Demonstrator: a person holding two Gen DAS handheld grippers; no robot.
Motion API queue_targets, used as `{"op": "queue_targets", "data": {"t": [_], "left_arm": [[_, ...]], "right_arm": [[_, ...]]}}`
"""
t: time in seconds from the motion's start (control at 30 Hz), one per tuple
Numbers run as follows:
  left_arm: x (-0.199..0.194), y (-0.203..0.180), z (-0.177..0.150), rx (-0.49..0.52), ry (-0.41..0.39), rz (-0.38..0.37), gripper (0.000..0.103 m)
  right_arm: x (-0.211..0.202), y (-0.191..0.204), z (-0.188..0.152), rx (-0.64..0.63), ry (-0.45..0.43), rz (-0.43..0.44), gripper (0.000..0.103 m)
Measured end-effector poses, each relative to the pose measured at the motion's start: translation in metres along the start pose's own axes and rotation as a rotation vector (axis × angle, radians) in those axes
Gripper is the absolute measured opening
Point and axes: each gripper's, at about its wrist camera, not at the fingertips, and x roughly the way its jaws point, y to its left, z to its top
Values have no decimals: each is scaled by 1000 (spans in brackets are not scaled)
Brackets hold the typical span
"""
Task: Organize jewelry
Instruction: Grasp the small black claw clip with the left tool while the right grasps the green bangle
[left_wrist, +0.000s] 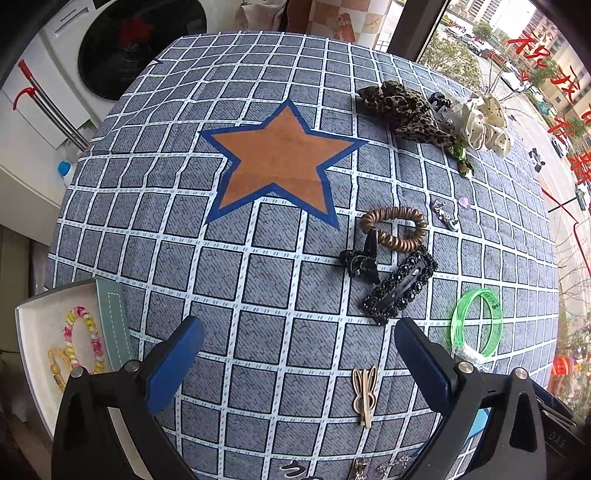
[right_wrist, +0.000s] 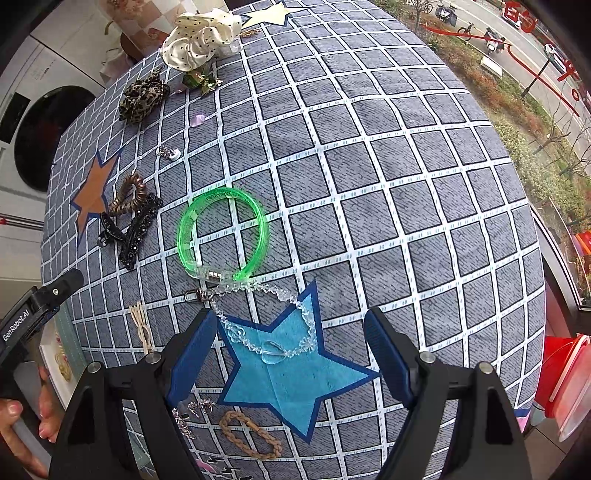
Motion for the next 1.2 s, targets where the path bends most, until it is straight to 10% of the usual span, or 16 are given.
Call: {"op": "queue_targets", "data": {"t": [0.43,0.77,0.9,1.07,1.2], "left_arm": [[39,-17,35,8,7,32,97],[53,-28,37,69,12,59,66],[50,-39,35,116,-3,57,35],[50,-55,34,152,-9,49,32],[41,-50,28,161,-12,41,32]], "right_arm": [[33,24,47,-62,-8,-12,83],[55,70,71,-140,-32,-87,60],[58,82,67,-174,-41,-130,46],[56,86,52,-195,-62,-149,10],[49,65,45,-167,-67,-110,7]]}}
